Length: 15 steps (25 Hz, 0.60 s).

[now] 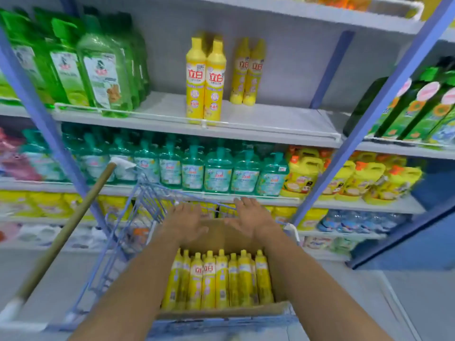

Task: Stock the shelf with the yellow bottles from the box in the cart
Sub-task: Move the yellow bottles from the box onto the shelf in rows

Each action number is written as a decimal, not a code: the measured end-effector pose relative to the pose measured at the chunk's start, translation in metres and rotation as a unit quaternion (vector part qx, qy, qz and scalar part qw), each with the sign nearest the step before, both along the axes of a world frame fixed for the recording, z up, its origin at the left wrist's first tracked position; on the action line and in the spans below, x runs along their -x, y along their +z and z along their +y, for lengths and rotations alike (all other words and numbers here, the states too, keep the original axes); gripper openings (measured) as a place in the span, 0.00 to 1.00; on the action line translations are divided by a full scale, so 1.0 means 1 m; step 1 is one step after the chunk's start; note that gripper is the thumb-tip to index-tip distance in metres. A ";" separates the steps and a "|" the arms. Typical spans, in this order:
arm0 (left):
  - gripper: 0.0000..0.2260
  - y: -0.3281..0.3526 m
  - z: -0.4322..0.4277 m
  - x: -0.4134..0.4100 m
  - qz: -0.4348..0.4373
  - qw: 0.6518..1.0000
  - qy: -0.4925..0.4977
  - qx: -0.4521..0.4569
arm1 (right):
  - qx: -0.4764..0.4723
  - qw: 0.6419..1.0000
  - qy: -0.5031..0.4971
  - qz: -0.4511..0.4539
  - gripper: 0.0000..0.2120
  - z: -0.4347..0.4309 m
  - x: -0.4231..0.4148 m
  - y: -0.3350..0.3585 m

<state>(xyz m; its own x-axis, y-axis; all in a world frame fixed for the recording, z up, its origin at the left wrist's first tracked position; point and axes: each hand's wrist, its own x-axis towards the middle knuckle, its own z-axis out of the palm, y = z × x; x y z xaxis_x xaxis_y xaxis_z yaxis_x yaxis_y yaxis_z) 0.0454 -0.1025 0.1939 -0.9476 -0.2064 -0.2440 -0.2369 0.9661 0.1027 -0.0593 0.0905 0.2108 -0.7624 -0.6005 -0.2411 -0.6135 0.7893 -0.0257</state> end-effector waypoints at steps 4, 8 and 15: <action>0.34 -0.078 0.001 -0.028 -0.072 0.997 0.027 -0.025 | -0.047 0.996 -0.011 -0.081 0.39 0.009 -0.021 -0.083; 0.35 -0.156 0.003 -0.043 -0.165 0.983 0.040 -0.063 | -0.092 0.984 -0.023 -0.152 0.38 0.028 -0.026 -0.157; 0.36 -0.219 -0.004 -0.008 -0.248 0.960 0.086 -0.097 | -0.109 0.969 -0.035 -0.220 0.37 0.035 0.019 -0.230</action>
<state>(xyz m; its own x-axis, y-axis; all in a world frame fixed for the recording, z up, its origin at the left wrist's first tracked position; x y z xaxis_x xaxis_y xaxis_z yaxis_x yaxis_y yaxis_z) 0.0535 -0.1065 -0.0249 -0.6613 -0.2544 -0.7057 -0.4568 0.8828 0.1098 -0.0784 0.1256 -0.0188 -0.5937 -0.4493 -0.6675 -0.5263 0.8443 -0.1002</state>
